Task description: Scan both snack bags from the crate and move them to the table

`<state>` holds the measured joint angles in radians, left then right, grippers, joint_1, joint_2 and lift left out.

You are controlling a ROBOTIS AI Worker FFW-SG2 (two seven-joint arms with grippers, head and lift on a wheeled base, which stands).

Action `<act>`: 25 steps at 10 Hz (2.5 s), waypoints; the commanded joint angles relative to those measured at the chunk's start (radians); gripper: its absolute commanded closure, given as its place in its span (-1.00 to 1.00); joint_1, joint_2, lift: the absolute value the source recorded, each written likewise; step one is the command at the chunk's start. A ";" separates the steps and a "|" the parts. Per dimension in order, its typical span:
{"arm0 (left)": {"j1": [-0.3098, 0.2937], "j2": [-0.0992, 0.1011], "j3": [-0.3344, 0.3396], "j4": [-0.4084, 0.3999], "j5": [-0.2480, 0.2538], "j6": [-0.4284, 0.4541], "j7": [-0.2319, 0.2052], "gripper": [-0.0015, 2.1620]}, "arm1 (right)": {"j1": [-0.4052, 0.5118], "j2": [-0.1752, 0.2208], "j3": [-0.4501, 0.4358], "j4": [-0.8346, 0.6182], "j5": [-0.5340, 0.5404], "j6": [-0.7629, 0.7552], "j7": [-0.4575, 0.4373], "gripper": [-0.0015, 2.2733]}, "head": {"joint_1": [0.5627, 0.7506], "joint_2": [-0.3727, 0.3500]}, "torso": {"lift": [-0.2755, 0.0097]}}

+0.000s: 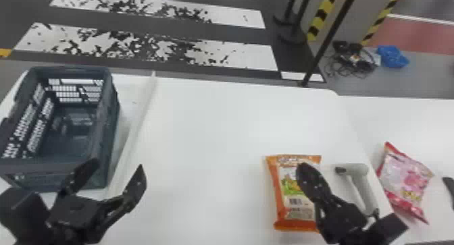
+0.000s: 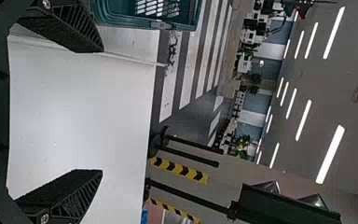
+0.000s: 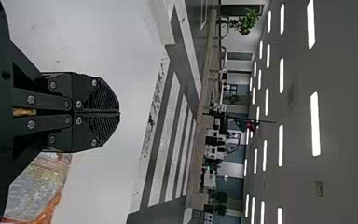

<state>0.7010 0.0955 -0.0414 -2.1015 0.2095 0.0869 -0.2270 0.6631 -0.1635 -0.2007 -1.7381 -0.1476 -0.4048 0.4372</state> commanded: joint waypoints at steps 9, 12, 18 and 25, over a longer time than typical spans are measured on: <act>-0.055 0.043 0.002 0.110 0.057 -0.063 -0.002 -0.93 | -0.039 -0.048 -0.361 0.129 -0.105 0.223 0.164 -0.94 | 0.41 -0.94 | 0.32; -0.038 0.039 0.008 0.117 0.057 -0.060 -0.023 -0.93 | -0.131 -0.102 -0.355 0.267 -0.121 0.226 0.202 -0.94 | 0.41 -0.94 | 0.32; -0.021 0.032 0.009 0.109 0.045 -0.060 -0.041 -0.93 | -0.246 -0.156 -0.309 0.445 -0.138 0.232 0.221 -0.95 | 0.41 -0.94 | 0.32; -0.018 0.027 0.005 0.107 0.042 -0.060 -0.049 -0.93 | -0.329 -0.177 -0.247 0.532 -0.090 0.327 0.219 0.98 | 0.41 -0.94 | 0.32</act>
<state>0.6819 0.1227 -0.0364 -1.9929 0.2515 0.0269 -0.2773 0.3371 -0.3403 -0.4438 -1.2059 -0.2332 -0.1146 0.6570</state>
